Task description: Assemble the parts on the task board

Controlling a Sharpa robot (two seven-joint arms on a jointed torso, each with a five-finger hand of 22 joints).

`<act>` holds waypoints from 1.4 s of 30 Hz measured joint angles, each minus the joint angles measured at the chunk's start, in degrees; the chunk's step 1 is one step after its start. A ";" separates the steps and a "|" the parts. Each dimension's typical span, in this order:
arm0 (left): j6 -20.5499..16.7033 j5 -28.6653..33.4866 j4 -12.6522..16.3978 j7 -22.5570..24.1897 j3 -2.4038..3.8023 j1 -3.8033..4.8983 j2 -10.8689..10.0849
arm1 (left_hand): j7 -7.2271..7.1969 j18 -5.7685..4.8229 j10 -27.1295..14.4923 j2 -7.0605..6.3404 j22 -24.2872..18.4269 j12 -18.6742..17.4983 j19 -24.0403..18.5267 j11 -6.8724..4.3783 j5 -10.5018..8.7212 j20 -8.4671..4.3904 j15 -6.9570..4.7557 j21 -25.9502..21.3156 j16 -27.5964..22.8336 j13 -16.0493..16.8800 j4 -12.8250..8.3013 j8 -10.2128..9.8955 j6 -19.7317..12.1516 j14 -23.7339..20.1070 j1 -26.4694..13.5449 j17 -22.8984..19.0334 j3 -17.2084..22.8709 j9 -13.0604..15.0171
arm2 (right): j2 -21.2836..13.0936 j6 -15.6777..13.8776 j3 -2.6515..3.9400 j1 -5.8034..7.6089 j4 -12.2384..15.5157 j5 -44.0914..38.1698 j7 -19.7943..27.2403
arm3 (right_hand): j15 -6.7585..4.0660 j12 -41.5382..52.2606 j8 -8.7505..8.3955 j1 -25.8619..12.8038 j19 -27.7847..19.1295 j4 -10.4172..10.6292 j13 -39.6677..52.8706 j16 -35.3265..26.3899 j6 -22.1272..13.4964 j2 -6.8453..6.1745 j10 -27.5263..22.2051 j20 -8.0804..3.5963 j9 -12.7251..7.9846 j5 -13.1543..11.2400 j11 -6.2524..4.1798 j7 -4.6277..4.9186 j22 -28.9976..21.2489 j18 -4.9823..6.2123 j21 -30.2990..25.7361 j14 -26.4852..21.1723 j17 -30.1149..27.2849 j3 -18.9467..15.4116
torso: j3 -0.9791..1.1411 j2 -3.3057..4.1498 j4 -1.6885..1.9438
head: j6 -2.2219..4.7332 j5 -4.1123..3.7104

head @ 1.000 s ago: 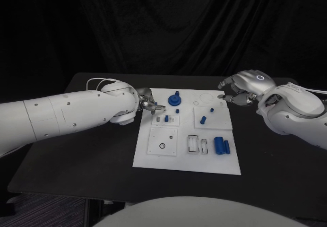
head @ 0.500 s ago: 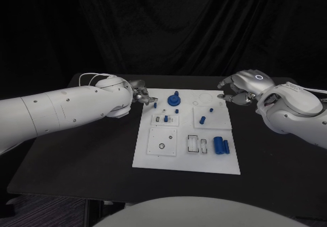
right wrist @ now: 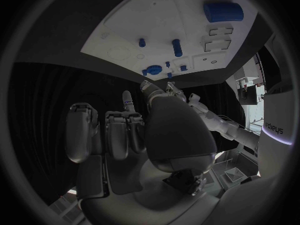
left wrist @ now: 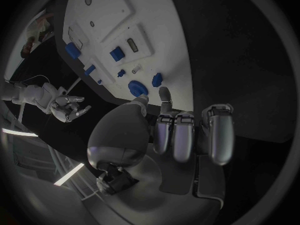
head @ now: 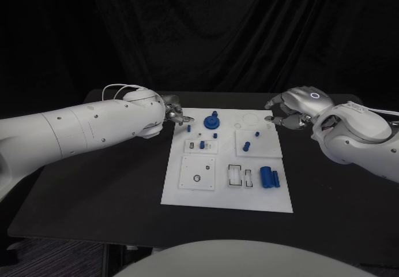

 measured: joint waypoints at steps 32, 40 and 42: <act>4.67 -0.16 -3.50 1.19 0.00 -0.03 2.03 | 0.82 0.00 -0.01 1.17 0.00 0.00 -1.05 0.39 0.18 0.62 0.22 -1.09 0.00 0.00 -0.30 -2.27 -1.24 0.22 1.17 0.00 -1.09 -0.49 | 0.07 0.03 0.00 -0.05 0.18 0.00 0.04 | 0.00 0.00 0.00 0.00 0.00 0.00 -0.02 0.00 0.21 0.00 0.00 0.00 -0.10 0.53 0.00 0.21 -0.02 0.00 0.00 0.00 0.00 0.00 | -0.03 0.06 0.05 | 0.00 0.14; 4.76 -0.16 -3.60 1.29 0.00 -0.04 2.10 | 1.02 0.00 -0.01 1.17 0.00 0.00 -1.25 0.39 0.73 0.82 0.44 -1.29 0.00 0.00 -0.30 -2.49 -1.85 0.00 1.77 0.00 -1.09 -0.49 | 0.20 0.09 0.00 -0.05 0.16 0.00 0.04 | 0.00 0.00 0.00 0.02 0.00 0.00 -0.02 0.00 0.21 0.02 0.00 0.00 -0.10 0.53 0.00 0.21 -0.02 0.00 0.00 0.00 0.00 0.00 | -0.03 0.04 0.05 | 0.00 0.23; 4.81 -0.17 -3.65 1.37 0.00 -0.04 2.13 | 1.02 0.00 -0.01 1.17 0.00 0.00 -1.25 0.39 0.73 0.82 0.44 -1.29 0.00 0.00 -0.30 -2.88 -1.85 0.00 1.77 0.00 -1.09 -0.48 | 0.22 0.11 0.00 -0.05 0.14 0.00 0.04 | 0.00 0.00 0.00 0.17 0.00 0.00 -0.02 0.00 0.21 0.17 0.00 0.00 -0.10 0.53 0.00 0.21 -0.02 0.00 0.00 0.00 0.00 0.00 | -0.03 0.03 0.04 | 0.00 0.23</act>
